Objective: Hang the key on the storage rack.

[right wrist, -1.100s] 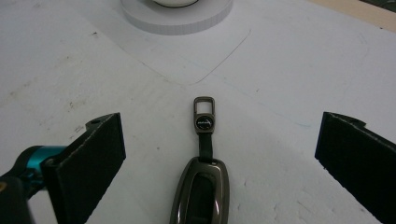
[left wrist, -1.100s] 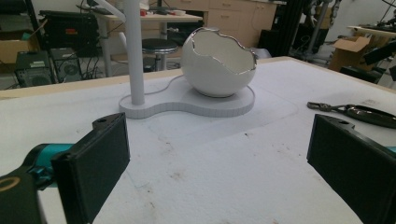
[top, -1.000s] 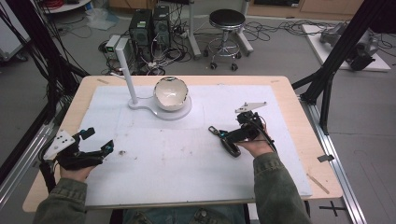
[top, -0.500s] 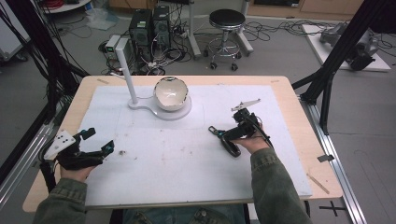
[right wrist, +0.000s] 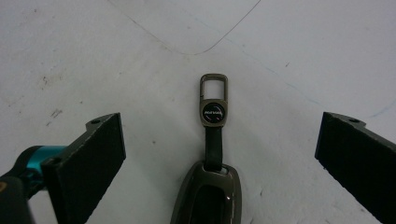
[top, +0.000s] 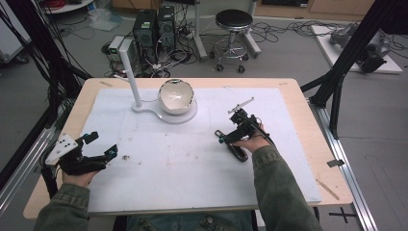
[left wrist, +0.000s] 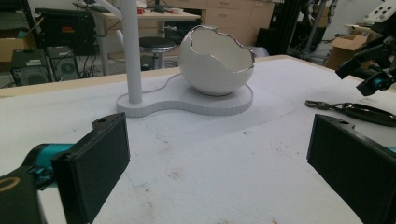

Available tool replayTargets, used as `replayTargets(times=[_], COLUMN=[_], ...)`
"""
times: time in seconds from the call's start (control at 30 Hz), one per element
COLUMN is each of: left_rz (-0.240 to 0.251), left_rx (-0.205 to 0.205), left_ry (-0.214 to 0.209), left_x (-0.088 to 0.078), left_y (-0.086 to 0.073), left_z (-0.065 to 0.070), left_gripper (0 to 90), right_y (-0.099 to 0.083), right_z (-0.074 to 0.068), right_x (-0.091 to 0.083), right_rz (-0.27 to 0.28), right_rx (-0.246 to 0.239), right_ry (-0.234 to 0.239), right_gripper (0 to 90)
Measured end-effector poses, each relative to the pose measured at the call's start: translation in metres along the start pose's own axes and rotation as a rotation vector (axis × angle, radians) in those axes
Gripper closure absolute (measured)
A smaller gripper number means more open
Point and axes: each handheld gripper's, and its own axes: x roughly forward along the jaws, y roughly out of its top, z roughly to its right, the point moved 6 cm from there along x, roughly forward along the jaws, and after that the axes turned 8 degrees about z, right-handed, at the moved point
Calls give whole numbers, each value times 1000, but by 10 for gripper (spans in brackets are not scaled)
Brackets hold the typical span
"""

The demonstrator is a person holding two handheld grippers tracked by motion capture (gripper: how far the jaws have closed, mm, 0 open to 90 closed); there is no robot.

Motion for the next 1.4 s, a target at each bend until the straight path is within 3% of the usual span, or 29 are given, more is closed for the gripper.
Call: replayTargets(times=[0.13,0.3,0.4,0.47,0.57,0.6,0.7,0.77,1.0,1.4], left_rz=[1,0,0,1,-2,-1,-2,-2,-3,0], left_rx=[1,-1,-1,1,3,1,-1,1,2,-5], left_ry=[1,1,0,-1,-3,-3,-3,-5,-8,-8], left_x=[0,0,0,0,0,0,0,0,0,0], left_y=[0,0,0,0,-1,0,0,0,0,0], left_z=[0,0,0,0,0,0,1,1,2,2], left_gripper=[62,62,62,62,62,62,62,62,62,62], right_y=[0,-1,0,0,1,1,2,3,2,1], right_z=[0,-3,-5,-7,-6,-5,-5,-5,-4,-4], right_x=[6,16,22,25,28,28,28,27,26,28], right_rz=[-52,-163,-231,-266,-312,-330,-331,-333,-353,-385], right_rx=[-2,-17,-49,-63,-72,-67,-63,-79,-58,-55], right_ry=[7,22,17,23,-5,-3,3,17,35,33], right_gripper=[7,7,12,43,92,196,229,326,479,653])
